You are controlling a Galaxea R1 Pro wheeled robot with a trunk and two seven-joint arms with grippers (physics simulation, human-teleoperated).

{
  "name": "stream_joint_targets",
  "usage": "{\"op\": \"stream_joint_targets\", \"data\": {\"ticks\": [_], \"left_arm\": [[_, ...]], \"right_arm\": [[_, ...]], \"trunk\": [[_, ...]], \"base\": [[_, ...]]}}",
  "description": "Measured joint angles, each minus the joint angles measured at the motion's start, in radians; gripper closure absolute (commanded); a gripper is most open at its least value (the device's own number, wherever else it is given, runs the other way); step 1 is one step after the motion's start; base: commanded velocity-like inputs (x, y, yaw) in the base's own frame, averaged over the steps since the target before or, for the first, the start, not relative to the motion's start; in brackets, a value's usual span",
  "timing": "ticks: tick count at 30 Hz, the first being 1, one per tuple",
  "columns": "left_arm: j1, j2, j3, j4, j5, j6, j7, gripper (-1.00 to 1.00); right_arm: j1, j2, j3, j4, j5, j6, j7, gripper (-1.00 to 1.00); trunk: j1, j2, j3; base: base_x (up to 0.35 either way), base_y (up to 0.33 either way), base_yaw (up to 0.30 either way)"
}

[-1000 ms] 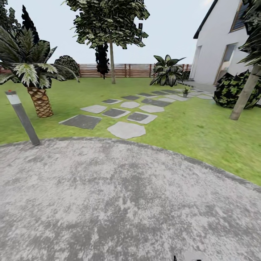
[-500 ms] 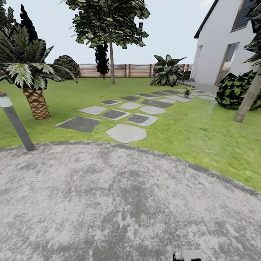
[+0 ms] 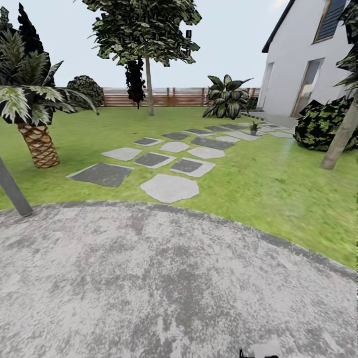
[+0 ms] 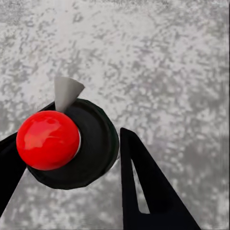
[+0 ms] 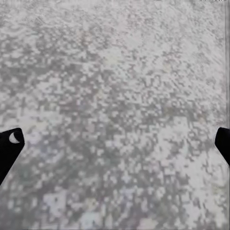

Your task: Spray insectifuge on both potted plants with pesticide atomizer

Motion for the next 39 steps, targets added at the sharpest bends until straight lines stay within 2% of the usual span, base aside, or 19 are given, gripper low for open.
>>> {"op": "stream_joint_targets", "data": {"ticks": [10, 39], "left_arm": [[0.000, 0.000, 0.001, 0.000, 0.000, 0.000, 0.000, 1.00], [0.000, 0.000, 0.001, 0.000, 0.000, 0.000, 0.000, 1.00]], "right_arm": [[0.000, 0.002, 0.001, -0.001, 0.000, 0.000, 0.001, -1.00], [0.000, -0.001, 0.000, 0.000, 0.000, 0.000, -0.003, -1.00]], "trunk": [[0.000, 0.000, 0.000], [0.000, 0.000, 0.000]], "base": [[0.339, 0.000, -0.217], [0.339, 0.000, -0.003]]}}
